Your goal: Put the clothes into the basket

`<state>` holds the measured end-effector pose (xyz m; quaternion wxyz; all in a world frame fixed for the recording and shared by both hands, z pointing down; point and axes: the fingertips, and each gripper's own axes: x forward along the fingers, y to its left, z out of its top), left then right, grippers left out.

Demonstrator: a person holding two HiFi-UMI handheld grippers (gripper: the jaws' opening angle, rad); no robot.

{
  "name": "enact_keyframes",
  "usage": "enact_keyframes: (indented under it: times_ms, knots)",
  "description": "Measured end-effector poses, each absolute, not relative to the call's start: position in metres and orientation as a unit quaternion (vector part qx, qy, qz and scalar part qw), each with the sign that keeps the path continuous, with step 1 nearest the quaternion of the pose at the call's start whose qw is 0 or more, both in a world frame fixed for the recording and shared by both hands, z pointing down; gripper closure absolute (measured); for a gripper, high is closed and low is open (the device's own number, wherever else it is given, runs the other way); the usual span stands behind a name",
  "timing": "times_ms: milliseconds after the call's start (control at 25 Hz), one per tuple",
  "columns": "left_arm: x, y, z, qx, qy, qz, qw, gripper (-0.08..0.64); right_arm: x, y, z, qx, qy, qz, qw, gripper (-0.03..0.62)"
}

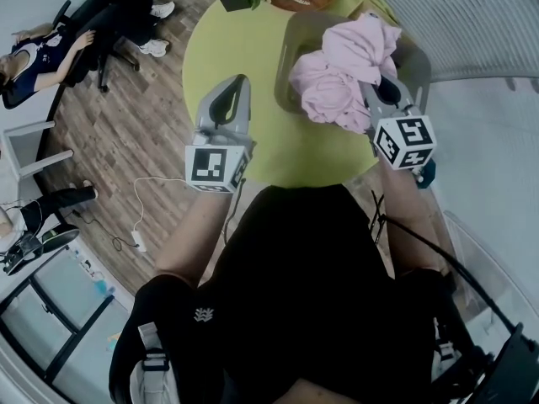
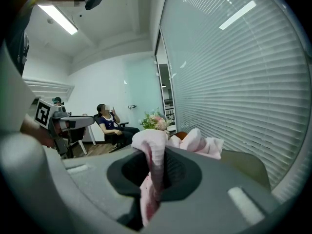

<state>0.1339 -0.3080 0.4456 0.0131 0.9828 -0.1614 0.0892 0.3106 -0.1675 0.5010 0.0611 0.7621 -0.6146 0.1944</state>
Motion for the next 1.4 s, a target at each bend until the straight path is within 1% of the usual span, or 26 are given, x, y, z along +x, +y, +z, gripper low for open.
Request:
enact_keyframes:
  times_ms: [280, 720, 960, 1400]
  knots:
    - [0.133, -0.315, 0.448, 0.981, -0.170, 0.092, 0.018, 0.552, 0.307, -0.175, 0.525, 0.747, -0.618, 0.231, 0.080, 0.551]
    - [0.124, -0.318, 0.453, 0.978, -0.183, 0.096, 0.024, 0.552, 0.310, -0.177, 0.547, 0.747, -0.604, 0.258, 0.105, 0.549]
    - [0.126, -0.320, 0.450, 0.979, -0.180, 0.088, 0.022, 0.552, 0.311, -0.179, 0.565, 0.735, -0.595, 0.300, 0.125, 0.520]
    - [0.130, -0.325, 0.439, 0.980, -0.182, 0.076, 0.016, 0.552, 0.314, -0.193, 0.541, 0.739, -0.608, 0.266, 0.114, 0.520]
